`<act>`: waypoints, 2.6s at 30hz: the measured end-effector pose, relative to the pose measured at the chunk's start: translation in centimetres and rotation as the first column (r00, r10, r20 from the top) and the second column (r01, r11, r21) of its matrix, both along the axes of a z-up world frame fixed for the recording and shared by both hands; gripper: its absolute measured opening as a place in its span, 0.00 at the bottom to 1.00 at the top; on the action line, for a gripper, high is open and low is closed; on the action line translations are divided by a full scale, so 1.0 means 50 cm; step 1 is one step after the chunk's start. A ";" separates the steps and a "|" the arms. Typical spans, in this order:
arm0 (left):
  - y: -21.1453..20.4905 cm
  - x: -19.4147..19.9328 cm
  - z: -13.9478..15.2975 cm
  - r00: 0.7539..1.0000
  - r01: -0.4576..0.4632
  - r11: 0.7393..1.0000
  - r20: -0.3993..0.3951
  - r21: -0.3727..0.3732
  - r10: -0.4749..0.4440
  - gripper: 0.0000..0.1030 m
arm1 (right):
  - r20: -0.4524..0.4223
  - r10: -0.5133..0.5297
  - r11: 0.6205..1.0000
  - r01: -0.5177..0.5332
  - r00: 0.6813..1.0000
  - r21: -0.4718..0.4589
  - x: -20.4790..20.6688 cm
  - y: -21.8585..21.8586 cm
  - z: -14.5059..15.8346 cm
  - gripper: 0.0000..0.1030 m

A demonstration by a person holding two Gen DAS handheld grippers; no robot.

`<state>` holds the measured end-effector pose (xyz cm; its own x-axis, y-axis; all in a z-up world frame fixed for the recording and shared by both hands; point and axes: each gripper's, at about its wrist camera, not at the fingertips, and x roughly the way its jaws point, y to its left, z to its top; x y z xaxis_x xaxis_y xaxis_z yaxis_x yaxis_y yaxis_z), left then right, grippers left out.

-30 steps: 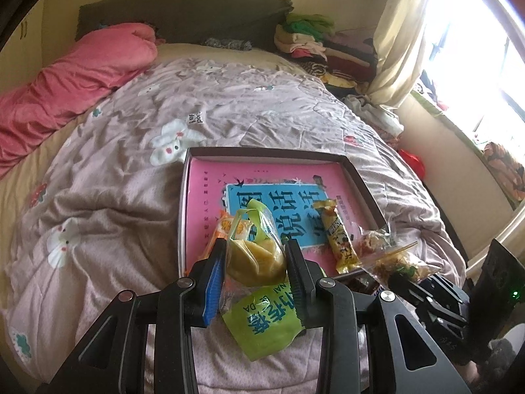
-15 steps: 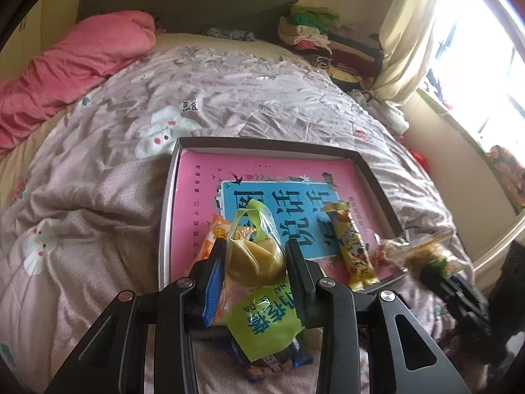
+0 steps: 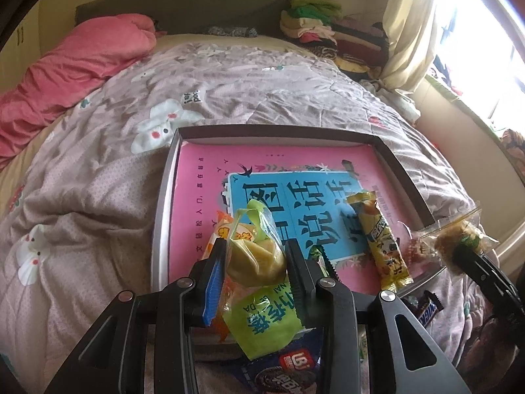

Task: Organize snacks
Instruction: 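Carry the bread-roll bag over the tray with the right tool while the left tool carries the yellow-filled bag, then lower the bread-roll bag into the tray and open the right tool while the left tool releases the yellow-filled bag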

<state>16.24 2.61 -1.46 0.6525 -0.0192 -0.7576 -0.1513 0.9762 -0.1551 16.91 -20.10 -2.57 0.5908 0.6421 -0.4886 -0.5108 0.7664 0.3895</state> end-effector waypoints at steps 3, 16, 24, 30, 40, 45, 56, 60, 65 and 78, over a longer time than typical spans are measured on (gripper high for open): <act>-0.003 0.005 -0.004 1.000 0.006 1.000 0.002 0.001 -0.006 0.36 | -0.003 0.001 1.000 -0.001 1.000 -0.002 0.004 0.000 -0.006 0.29; -0.032 0.040 -0.013 0.999 0.039 0.999 -0.008 -0.003 -0.039 0.36 | -0.006 0.007 1.000 -0.007 1.000 -0.005 0.022 0.013 -0.016 0.29; -0.064 0.063 -0.002 0.997 0.073 0.997 -0.007 0.001 -0.073 0.36 | -0.030 0.016 1.000 -0.016 0.999 -0.010 0.035 0.024 -0.032 0.29; -0.104 0.081 0.002 0.992 0.121 0.993 -0.019 0.013 -0.121 0.36 | -0.036 0.020 1.000 -0.021 0.999 -0.021 0.043 0.030 -0.038 0.29; -0.142 0.097 -0.014 0.986 0.160 0.987 -0.052 0.023 -0.158 0.36 | -0.044 0.042 0.999 -0.042 0.998 -0.013 0.055 0.035 -0.045 0.29; -0.142 0.099 -0.021 0.985 0.161 0.987 -0.066 0.017 -0.160 0.36 | -0.049 0.057 0.998 -0.057 0.997 -0.005 0.066 0.041 -0.048 0.29; -0.149 0.101 -0.029 0.983 0.163 0.986 -0.086 0.017 -0.161 0.36 | -0.049 0.098 0.995 -0.099 0.994 -0.019 0.071 0.059 -0.051 0.29; -0.153 0.101 -0.028 0.981 0.169 0.985 -0.096 0.019 -0.166 0.36 | -0.043 0.096 0.993 -0.099 0.994 -0.056 0.067 0.067 -0.052 0.29; -0.155 0.099 -0.027 0.981 0.166 0.986 -0.101 0.024 -0.163 0.36 | -0.026 0.096 0.991 -0.098 0.995 -0.095 0.063 0.072 -0.051 0.29; -0.154 0.087 -0.028 0.984 0.149 0.989 -0.101 0.020 -0.146 0.36 | -0.055 0.083 0.995 -0.086 0.995 -0.048 0.071 0.055 -0.051 0.30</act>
